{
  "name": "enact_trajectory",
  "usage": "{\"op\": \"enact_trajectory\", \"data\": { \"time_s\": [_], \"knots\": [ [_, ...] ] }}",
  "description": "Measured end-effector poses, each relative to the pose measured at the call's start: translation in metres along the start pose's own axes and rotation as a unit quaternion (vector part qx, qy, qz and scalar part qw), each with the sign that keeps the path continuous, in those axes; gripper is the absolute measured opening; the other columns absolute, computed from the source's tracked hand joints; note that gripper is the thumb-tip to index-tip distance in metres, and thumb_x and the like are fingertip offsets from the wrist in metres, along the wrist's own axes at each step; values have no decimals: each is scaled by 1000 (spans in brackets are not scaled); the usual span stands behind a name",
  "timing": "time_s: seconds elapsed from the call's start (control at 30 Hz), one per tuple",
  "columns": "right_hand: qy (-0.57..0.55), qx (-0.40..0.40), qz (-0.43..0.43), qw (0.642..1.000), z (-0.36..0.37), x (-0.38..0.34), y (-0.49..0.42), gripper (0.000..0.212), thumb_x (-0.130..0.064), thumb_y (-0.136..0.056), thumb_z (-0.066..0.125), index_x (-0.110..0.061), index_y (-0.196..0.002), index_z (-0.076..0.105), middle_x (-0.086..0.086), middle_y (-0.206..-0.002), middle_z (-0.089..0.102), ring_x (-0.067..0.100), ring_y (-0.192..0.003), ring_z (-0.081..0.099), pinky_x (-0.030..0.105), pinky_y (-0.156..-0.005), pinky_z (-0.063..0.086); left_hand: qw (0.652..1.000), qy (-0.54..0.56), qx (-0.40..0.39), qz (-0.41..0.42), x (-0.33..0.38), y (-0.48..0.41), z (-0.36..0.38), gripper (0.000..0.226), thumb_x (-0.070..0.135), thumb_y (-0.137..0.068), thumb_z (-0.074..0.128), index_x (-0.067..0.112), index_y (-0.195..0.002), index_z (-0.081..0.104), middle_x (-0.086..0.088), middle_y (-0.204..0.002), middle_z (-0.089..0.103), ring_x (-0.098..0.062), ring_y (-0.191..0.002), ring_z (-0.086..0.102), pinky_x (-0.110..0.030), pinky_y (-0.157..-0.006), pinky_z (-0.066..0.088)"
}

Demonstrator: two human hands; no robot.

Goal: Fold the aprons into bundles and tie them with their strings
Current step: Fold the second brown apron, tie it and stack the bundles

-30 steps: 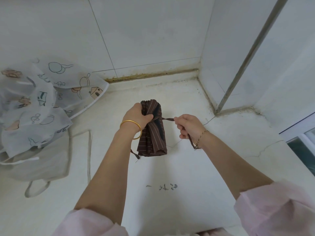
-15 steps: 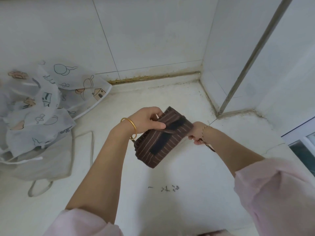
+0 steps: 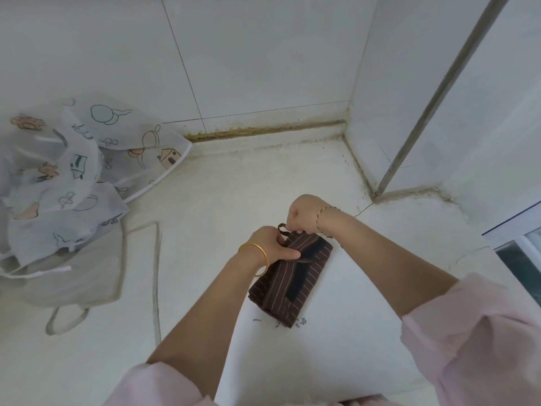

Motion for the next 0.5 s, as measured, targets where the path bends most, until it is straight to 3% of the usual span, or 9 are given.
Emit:
{"op": "enact_trajectory", "data": {
  "time_s": [0.07,0.13,0.27,0.33,0.43,0.5],
  "knots": [
    [13,2,-34,999,8,-3,2,26,-21,-90,57,-2,-102,69,12,-105,69,24,-94,65,35,-89,52,998,56,29,-24,-10,-1,2,43,36,-79,72,9,-107,54,-5,-101,60,-20,-90,54,-25,-72,41],
    [29,-12,-82,996,20,-11,7,24,-19,-90,56,-3,-100,70,14,-105,69,27,-98,64,37,-89,52,992,110,51,-41,-18,-3,4,51,30,-80,72,7,-119,49,-8,-113,60,-21,-95,54,-26,-77,41],
    [23,-12,-155,988,38,-16,21,23,-20,-91,56,-3,-96,70,8,-94,69,23,-91,62,33,-83,49,987,136,80,-44,-29,-7,4,37,7,-89,57,6,-125,48,-18,-118,59,-32,-107,57,-33,-83,46],
    [-35,-16,-154,987,46,-6,25,19,-19,-91,57,-6,-91,70,-2,-77,64,16,-78,59,26,-73,47,978,185,87,-49,-38,-10,6,36,9,-90,57,6,-125,51,-21,-116,61,-37,-108,57,-40,-85,48],
    [-191,-68,-83,976,61,25,31,15,-21,-89,60,-14,-87,72,-3,-68,59,9,-57,49,18,-53,42,966,238,94,-36,-43,-10,6,34,23,-89,64,3,-116,58,-16,-97,62,-28,-85,58,-29,-68,47],
    [-292,-119,-22,949,74,49,36,16,-21,-91,58,-12,-86,71,-2,-64,55,7,-46,38,16,-41,30,960,266,78,-38,-44,-10,7,29,24,-90,63,2,-109,59,-8,-79,56,-19,-67,50,-20,-52,39]
  ]
}}
Point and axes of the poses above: each hand's wrist, its own y-axis away from the middle knuckle, its own z-axis out of the palm, x = y × z, the point moved 7 cm from there along -y, towards the middle knuckle
